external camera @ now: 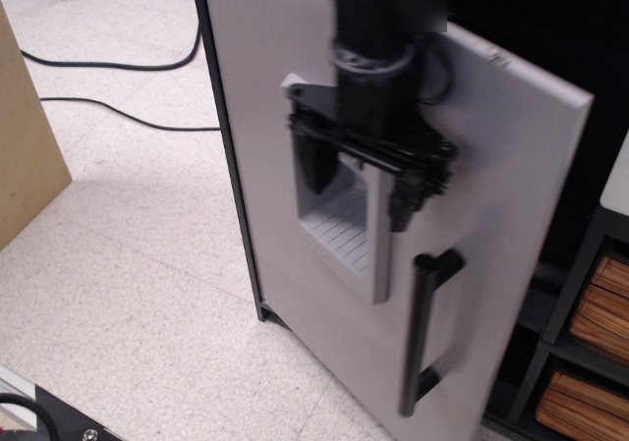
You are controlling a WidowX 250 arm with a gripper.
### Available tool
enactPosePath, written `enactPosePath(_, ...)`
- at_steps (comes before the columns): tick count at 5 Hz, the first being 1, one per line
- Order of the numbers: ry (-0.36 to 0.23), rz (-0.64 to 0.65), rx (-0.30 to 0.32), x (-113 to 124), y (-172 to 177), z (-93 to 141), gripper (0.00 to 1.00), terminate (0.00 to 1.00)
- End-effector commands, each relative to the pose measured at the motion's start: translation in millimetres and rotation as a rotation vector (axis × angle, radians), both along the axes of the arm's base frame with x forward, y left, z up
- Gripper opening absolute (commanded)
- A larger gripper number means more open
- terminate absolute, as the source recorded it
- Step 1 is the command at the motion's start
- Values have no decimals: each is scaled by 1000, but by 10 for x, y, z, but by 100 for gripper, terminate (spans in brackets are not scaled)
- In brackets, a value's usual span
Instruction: Close fridge
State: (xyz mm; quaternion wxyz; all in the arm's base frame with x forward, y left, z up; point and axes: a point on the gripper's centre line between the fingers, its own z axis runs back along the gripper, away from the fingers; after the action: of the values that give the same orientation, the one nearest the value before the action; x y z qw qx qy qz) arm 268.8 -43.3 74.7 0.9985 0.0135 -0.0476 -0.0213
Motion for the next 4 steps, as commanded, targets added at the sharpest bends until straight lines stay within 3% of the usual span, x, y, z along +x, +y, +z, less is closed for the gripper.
enactPosePath(1, -198, 25, 5, 426, -73, 217, 100, 0)
enactPosePath(2, -284, 10, 13, 570, -76, 199, 100, 0)
enactPosePath(4, -365, 21, -14, 761, -91, 200, 100, 0)
